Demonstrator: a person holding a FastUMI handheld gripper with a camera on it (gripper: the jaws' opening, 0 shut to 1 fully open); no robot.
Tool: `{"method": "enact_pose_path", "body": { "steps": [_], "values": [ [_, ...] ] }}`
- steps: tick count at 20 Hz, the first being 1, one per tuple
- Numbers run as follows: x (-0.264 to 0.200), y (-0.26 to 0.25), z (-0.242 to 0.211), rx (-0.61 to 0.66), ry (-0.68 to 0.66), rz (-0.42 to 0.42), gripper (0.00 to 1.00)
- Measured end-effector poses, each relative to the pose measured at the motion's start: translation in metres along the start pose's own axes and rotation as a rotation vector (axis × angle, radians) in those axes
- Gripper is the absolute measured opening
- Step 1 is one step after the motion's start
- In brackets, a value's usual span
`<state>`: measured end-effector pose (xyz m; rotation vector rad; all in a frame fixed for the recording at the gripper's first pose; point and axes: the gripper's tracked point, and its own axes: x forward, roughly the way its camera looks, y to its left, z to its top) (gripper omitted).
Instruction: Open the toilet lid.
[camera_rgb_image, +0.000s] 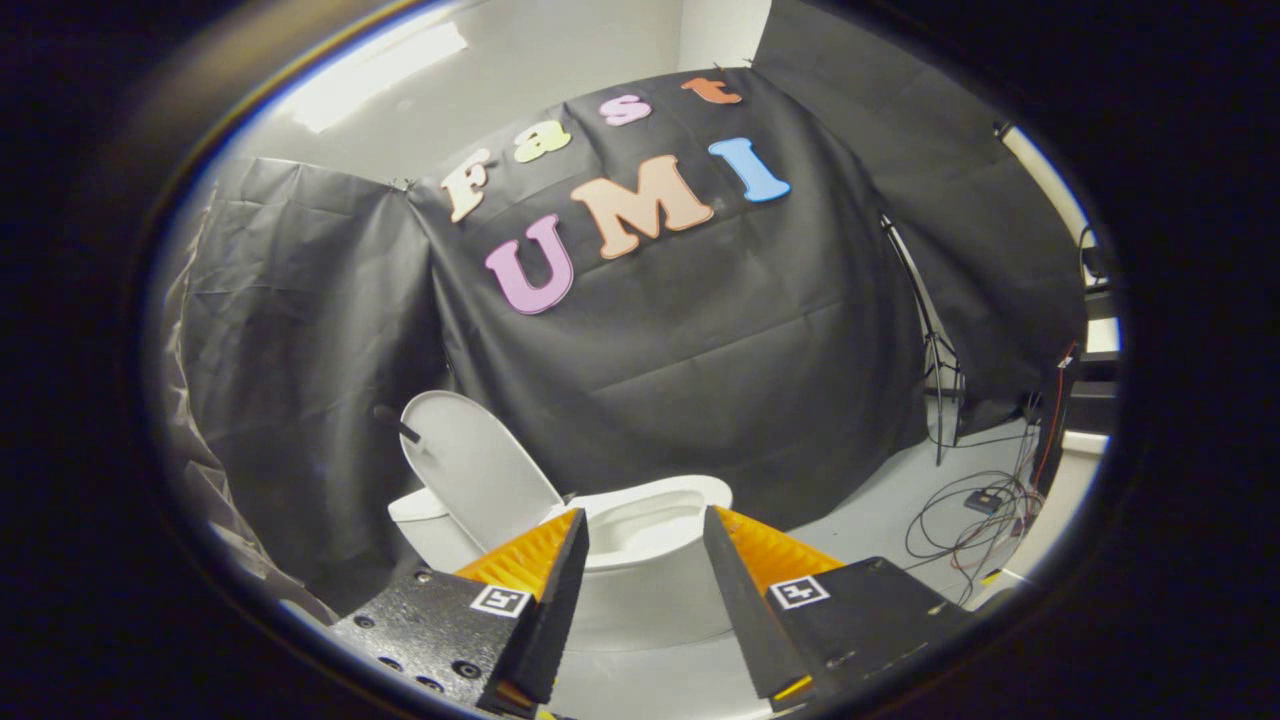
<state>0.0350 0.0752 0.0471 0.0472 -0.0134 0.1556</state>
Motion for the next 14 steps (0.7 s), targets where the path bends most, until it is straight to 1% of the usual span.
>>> {"method": "enact_pose_path", "body": {
  "steps": [8,11,14],
  "values": [
    [0.003,0.001,-0.005,0.021,0.039,0.001,0.72],
    [0.012,-0.005,-0.004,0.023,0.091,-0.011,0.72],
    [0.040,-0.007,0.015,-0.006,0.101,0.044,0.72]
  ]
}}
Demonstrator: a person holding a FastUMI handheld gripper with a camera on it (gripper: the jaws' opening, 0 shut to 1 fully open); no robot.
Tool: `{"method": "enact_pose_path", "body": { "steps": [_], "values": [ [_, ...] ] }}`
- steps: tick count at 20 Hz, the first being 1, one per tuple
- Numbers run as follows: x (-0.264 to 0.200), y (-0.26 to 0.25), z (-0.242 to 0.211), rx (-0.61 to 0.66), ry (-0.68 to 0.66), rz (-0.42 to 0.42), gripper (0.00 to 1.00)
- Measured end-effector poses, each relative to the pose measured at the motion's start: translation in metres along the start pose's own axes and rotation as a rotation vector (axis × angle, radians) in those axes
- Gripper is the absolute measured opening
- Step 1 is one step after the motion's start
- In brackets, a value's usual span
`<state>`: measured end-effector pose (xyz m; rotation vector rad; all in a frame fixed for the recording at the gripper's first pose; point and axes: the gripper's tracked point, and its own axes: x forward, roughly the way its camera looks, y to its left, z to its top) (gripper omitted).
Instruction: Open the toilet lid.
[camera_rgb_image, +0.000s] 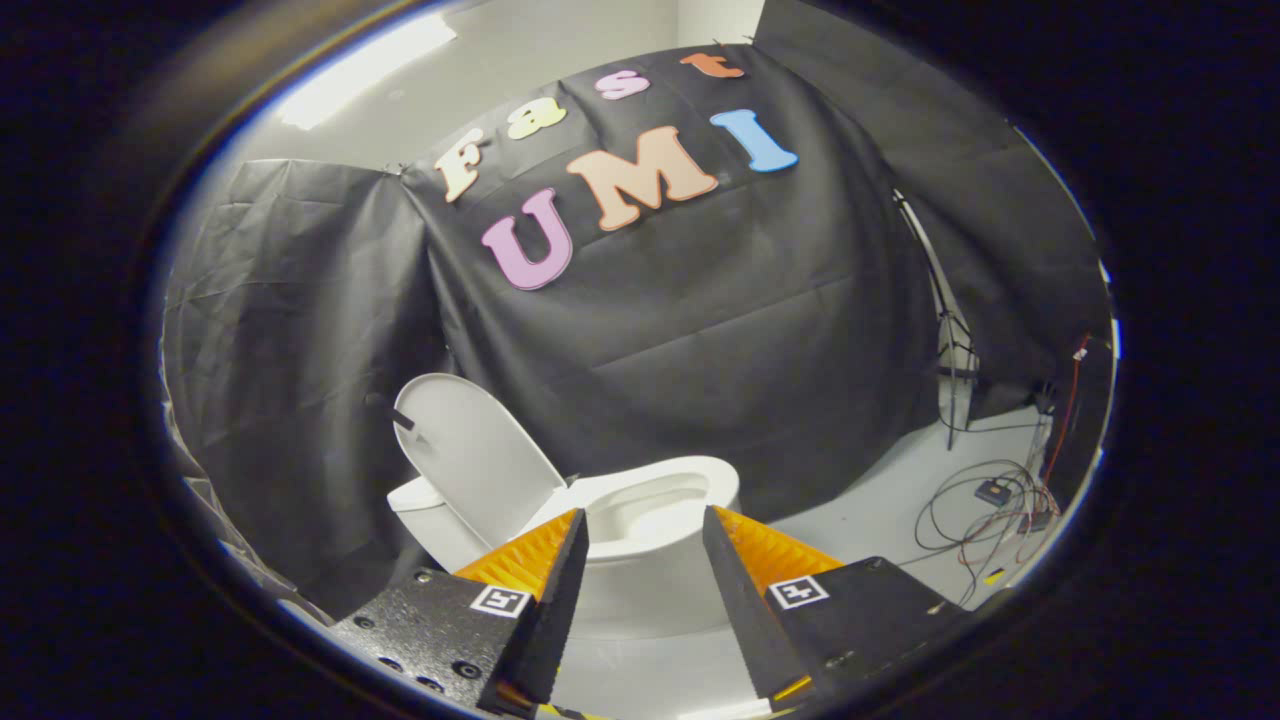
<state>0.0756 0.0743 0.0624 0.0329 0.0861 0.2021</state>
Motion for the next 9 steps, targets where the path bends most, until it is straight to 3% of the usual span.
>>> {"method": "enact_pose_path", "body": {
  "steps": [9],
  "values": [
    [0.066,-0.073,0.067,-0.084,0.014,0.108,0.72]
  ]
}}
